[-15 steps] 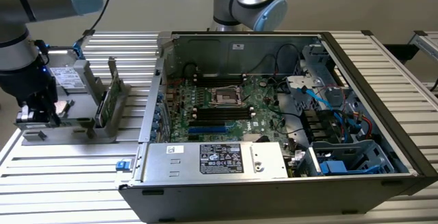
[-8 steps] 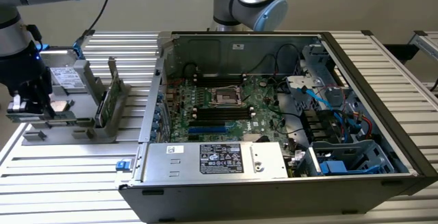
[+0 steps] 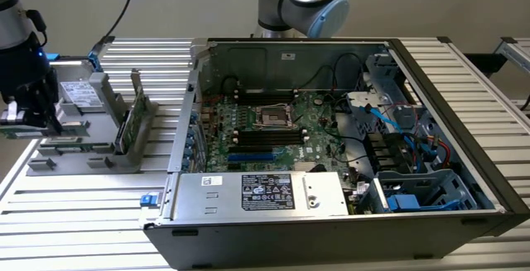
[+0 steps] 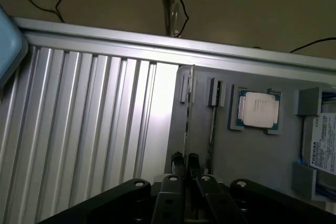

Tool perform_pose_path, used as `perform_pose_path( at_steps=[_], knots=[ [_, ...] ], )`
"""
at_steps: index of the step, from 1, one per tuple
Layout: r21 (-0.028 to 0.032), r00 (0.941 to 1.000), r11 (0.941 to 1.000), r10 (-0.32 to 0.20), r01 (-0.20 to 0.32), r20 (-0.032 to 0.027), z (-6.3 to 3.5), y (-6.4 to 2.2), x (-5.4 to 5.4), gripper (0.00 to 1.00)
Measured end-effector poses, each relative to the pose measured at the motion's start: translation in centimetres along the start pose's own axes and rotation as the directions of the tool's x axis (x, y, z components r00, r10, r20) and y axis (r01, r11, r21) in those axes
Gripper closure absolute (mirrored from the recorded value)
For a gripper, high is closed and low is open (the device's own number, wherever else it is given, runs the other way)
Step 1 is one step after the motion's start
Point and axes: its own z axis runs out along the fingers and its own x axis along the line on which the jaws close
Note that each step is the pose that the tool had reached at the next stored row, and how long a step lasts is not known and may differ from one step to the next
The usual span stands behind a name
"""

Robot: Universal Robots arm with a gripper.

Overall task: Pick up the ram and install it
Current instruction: 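Pick up the ram and move it above insertion slot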

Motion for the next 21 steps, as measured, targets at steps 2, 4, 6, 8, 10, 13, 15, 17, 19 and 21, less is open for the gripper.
perform_pose_path(
  at_steps=[2, 4, 6, 8, 10, 13, 15, 17, 19, 21],
  knots=[
    [-0.006, 1.0, 1.0, 0.0, 0.0, 0.001, -0.73, -0.17, 0.2, 0.86],
    [-0.0119, 1.0, 0.9999, 0.0, 0.0, 0.0025, -1.4, -0.38, 0.3, 0.86],
    [-0.018, 1.0, 0.9998, -0.001, 0.001, 0.0043, -2.07, -0.61, 0.5, 0.86],
    [-0.0229, 1.0, 0.9997, -0.001, 0.001, 0.0067, -2.61, -0.91, 0.7, 0.86],
    [-0.0279, 1.0, 0.9996, -0.001, 0.001, 0.0088, -3.01, -1.24, 0.8, 0.86],
    [-0.0367, 0.9999, 0.9993, -0.002, 0.002, 0.0117, -3.46, -1.8, 1.0, 0.86],
    [-0.0429, 0.9999, 0.9991, -0.002, 0.002, 0.0131, -3.72, -2.2, 1.2, 0.86],
    [-0.0488, 0.9999, 0.9988, -0.002, 0.002, 0.0146, -4.02, -2.61, 1.4, 0.86],
    [-0.0541, 0.9999, 0.9985, -0.002, 0.003, 0.0162, -4.33, -3.02, 1.5, 0.86],
    [-0.0589, 0.9998, 0.9983, -0.002, 0.003, 0.0178, -4.66, -3.46, 1.7, 0.86]
  ],
)
